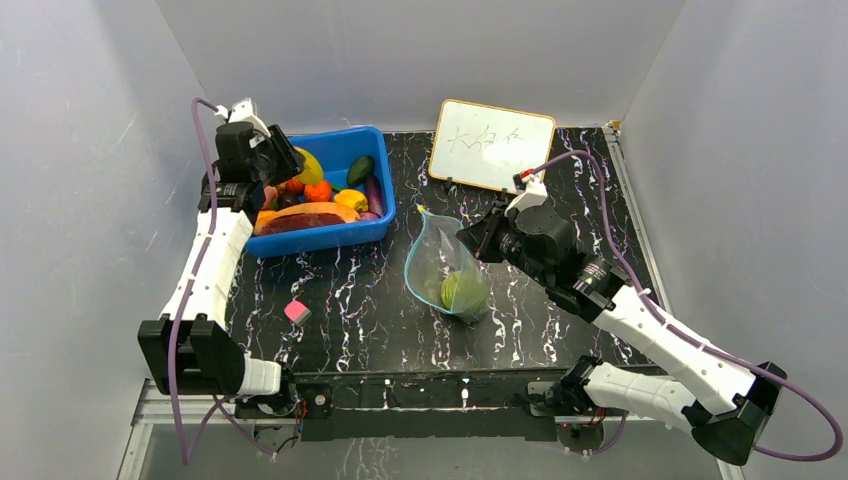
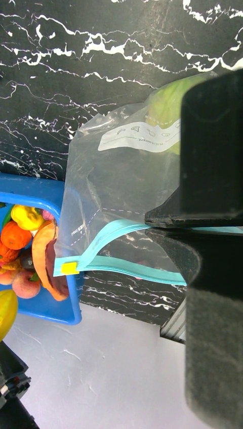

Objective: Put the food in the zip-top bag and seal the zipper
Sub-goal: Pick up the fake fruit from the bin, then place the fake fruit in the zipper food storage bag.

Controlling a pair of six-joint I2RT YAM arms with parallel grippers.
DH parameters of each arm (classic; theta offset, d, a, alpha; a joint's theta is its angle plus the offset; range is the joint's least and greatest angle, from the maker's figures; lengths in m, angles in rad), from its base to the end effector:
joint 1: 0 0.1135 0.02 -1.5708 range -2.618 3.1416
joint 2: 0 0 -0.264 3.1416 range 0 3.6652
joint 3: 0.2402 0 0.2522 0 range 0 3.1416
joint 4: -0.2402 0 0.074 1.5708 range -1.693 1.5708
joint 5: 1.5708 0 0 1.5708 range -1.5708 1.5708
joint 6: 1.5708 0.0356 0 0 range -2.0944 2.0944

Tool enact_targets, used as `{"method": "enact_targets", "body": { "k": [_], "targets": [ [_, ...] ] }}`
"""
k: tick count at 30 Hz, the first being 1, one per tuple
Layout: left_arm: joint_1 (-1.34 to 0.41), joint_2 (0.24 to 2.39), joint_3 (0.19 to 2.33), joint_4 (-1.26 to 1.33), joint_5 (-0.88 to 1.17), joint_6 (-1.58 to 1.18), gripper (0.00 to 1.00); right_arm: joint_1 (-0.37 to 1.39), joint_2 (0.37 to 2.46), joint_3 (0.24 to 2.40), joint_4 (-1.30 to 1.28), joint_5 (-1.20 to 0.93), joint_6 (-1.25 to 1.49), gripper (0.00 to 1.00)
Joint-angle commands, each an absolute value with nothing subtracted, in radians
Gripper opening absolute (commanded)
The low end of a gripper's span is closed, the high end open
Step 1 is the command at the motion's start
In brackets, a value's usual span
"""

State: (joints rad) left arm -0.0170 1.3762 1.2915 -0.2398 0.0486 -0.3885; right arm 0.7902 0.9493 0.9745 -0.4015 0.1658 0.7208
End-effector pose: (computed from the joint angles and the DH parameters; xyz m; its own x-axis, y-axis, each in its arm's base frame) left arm 0.3219 -0.0072 0.3766 -0.3189 -0.3730 -0.8713 -0.0624 0.9256 -0.3734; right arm 0.1528 0.1459 0.3542 -0.5855 0.3339 -0.7387 -0.2746 0.7757 0.5682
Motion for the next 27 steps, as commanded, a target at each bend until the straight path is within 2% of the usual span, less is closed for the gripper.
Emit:
{"method": "enact_targets", "body": {
  "k": [1, 7, 17, 27],
  "targets": [
    [-0.021, 1.283, 1.281, -0.222, 0.174, -0.424, 0.24, 0.793, 0.956, 1.017, -0.293, 0.184, 0.754, 0.0],
    [-0.022, 1.158, 1.207, -0.198, 0.321, -0.481, 0.26, 0.793, 0.979, 1.015, -0.244, 0.205, 0.79, 0.0],
    [-0.025, 1.074, 1.161, -0.199, 0.649, -0.558, 0.27, 0.793, 1.029, 1.019, -0.185, 0.185, 0.843, 0.0],
    [-0.076, 1.019, 1.041, 0.038, 0.894, -0.796, 0.28, 0.793, 1.076, 1.046, -0.162, 0.161, 0.857, 0.0]
  ]
}}
